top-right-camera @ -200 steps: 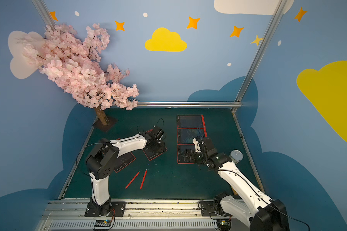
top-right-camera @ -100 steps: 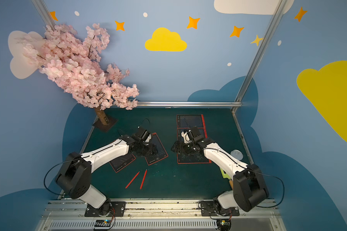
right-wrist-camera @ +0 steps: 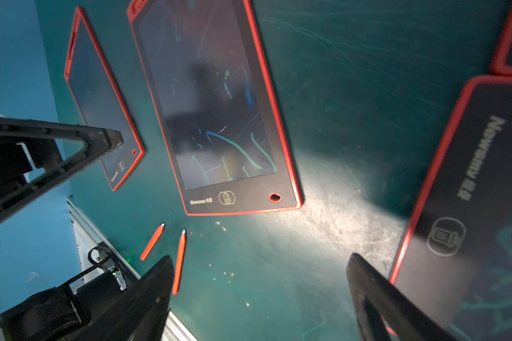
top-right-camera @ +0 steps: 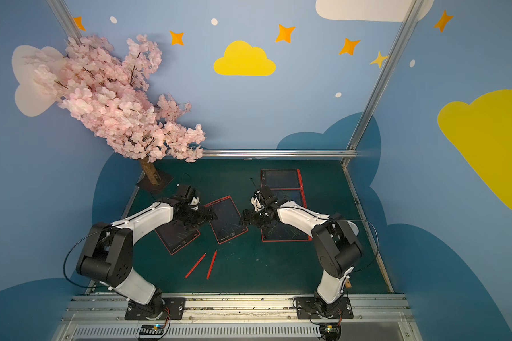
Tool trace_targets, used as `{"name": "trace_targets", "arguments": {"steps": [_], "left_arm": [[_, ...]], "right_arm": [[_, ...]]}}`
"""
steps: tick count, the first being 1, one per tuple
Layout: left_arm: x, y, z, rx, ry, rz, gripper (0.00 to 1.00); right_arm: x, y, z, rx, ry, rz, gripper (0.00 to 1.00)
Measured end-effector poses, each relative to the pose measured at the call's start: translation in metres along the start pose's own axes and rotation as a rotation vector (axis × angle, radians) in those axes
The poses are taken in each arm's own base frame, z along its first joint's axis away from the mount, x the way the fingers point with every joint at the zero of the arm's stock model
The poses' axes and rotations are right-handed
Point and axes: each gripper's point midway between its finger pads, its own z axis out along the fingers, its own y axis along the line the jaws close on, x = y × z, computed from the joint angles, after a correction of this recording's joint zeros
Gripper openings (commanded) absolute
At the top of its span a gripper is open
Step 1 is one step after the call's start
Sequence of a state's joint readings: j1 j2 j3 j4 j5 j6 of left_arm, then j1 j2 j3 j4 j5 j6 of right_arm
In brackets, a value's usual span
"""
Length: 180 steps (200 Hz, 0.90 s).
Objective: Place the stylus back onto the writing tablet
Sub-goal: Adjust the writing tablet at the center of the board.
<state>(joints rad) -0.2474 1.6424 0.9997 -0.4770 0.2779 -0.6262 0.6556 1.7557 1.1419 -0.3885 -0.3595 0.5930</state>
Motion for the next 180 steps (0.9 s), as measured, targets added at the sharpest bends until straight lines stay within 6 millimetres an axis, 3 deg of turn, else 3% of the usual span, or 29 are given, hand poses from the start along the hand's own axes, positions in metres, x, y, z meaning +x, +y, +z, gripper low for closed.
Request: {"name": "trace_targets", "arguments": {"steps": [50, 180], "left_arm": [[-0.017, 0.0, 0.024, 0.019, 0.037, -0.036, 0.99], [-0.032, -0.013, 0.031, 0.05, -0.004, -0.021, 0.99]], "right_arm": [[-0.003, -0.003, 0.014, 0.001, 0.005, 0.02, 0.91], [-0.011, -0.002, 0.025, 0.023, 0.023, -0.004, 0.91]]}}
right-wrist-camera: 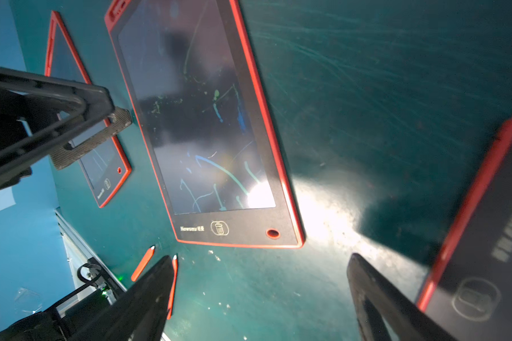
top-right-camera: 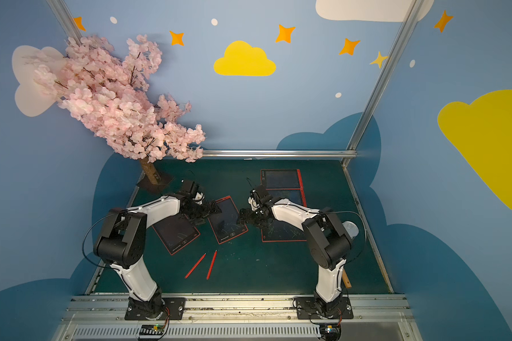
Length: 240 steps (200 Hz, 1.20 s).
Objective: Place the stylus back onto the writing tablet
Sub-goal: Adjust the writing tablet at the center of the board.
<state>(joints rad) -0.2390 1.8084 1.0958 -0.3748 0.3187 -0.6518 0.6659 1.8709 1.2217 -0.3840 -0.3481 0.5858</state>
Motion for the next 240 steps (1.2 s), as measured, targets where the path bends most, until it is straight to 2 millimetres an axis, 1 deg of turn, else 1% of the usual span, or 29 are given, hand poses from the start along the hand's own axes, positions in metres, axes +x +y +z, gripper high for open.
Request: {"name": "trace_targets", "arguments": {"steps": [33, 70, 112, 143, 192, 221, 240], "left_arm": [[-0.002, -0.004, 0.002, 0.015, -0.005, 0.004, 0.99], [-0.004, -0.008, 0.005, 0.022, -0.004, 0.017, 0.99], [-0.005, -0.011, 0.006, 0.025, -0.001, 0.035, 0.99], [-0.007, -0.012, 0.008, 0.022, 0.005, 0.034, 0.99], [-0.014, -0.028, 0.017, 0.043, 0.009, 0.055, 0.99], [-0.019, -0.037, 0.022, 0.058, 0.015, 0.06, 0.99], [-0.022, -0.043, 0.025, 0.068, 0.017, 0.061, 0.99]], "right_arm": [[-0.005, -0.001, 0.008, 0.013, 0.02, -0.005, 0.91], [-0.01, 0.002, 0.01, 0.012, 0.022, -0.014, 0.9], [-0.01, 0.0, 0.012, 0.01, 0.029, -0.008, 0.89], [-0.01, 0.003, 0.015, -0.012, 0.035, -0.009, 0.89], [-0.007, 0.006, 0.02, -0.038, 0.041, -0.009, 0.89], [-0.006, 0.013, 0.022, -0.055, 0.04, -0.015, 0.89], [-0.001, 0.019, 0.024, -0.06, 0.048, -0.019, 0.89]]}}
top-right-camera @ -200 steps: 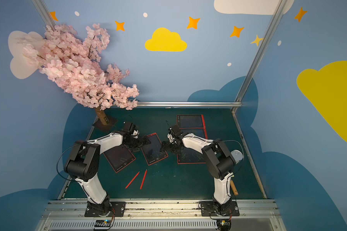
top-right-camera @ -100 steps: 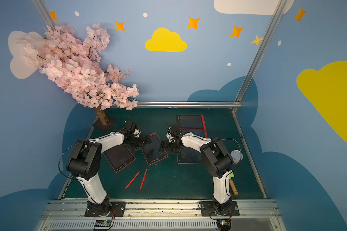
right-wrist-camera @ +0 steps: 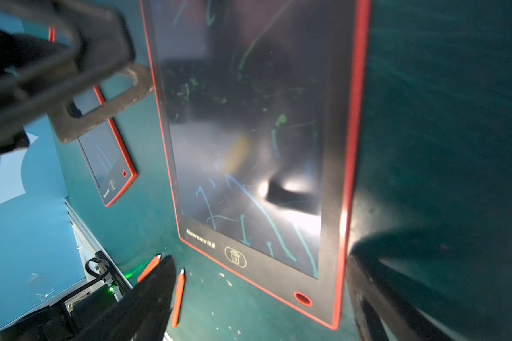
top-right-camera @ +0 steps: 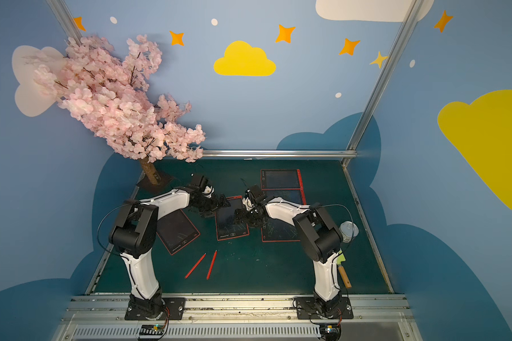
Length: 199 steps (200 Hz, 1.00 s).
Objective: Place the stylus back onto the writing tablet
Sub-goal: Adjust the writing tablet at the center of the board.
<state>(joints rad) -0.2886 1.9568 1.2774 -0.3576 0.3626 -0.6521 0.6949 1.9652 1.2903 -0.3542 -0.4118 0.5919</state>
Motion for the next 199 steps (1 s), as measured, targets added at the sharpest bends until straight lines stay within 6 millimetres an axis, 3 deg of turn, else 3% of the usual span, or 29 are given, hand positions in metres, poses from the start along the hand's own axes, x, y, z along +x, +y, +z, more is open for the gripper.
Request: {"name": "trace_targets", "arguments": {"steps": [87, 120, 141, 174, 199], "left_arm": [[-0.026, -0.026, 0.017, 0.046, -0.012, 0.006, 0.99], [-0.027, -0.02, 0.014, -0.004, -0.04, 0.027, 0.99], [-0.02, -0.013, -0.004, -0.056, -0.073, 0.046, 0.99], [-0.009, -0.018, -0.054, -0.068, -0.165, 0.091, 0.99], [0.015, -0.012, -0.078, -0.066, -0.191, 0.102, 0.99]], "right_arm": [[0.03, 0.029, 0.016, -0.004, 0.052, -0.027, 0.89], [0.033, 0.027, 0.017, 0.037, 0.046, -0.058, 0.89], [0.029, 0.023, 0.008, 0.06, 0.03, -0.068, 0.89], [0.01, 0.016, -0.023, 0.07, -0.029, -0.085, 0.89], [-0.011, 0.006, -0.042, 0.079, -0.064, -0.099, 0.88]]}}
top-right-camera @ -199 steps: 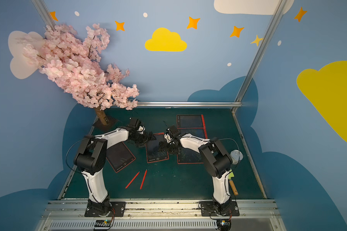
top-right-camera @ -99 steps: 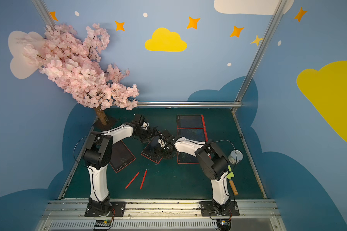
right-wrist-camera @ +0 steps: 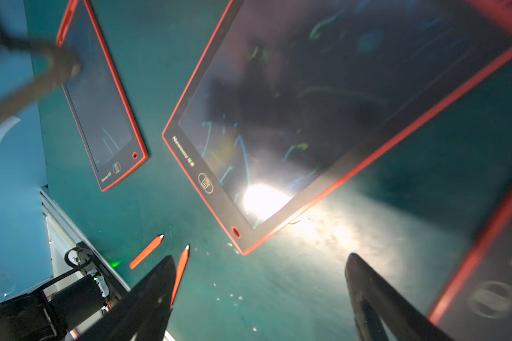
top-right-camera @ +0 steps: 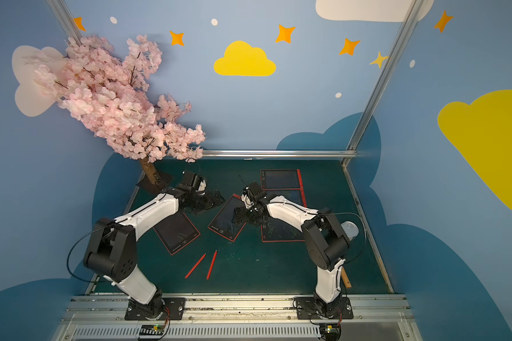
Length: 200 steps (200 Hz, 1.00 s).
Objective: Place the stylus back onto the writing tablet
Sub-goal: Adjust the writing tablet at the center of the board.
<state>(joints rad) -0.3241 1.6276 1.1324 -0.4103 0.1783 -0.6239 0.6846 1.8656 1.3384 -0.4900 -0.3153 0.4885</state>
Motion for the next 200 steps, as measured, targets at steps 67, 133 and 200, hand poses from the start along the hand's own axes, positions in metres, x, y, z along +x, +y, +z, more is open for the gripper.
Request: {"name": "trace_targets", "arguments": {"steps": [67, 133, 200], "left_arm": [[0.089, 0.022, -0.006, -0.023, 0.107, -0.069, 0.99], [0.11, 0.012, 0.006, 0.013, 0.143, -0.149, 0.99], [0.122, 0.014, 0.031, -0.002, 0.202, -0.216, 0.99]], "right_arm": [[-0.063, -0.011, -0.035, -0.001, -0.08, -0.105, 0.92], [-0.087, -0.029, -0.005, 0.028, -0.039, -0.139, 0.98], [-0.107, -0.059, 0.007, 0.03, -0.032, -0.088, 0.98]]}}
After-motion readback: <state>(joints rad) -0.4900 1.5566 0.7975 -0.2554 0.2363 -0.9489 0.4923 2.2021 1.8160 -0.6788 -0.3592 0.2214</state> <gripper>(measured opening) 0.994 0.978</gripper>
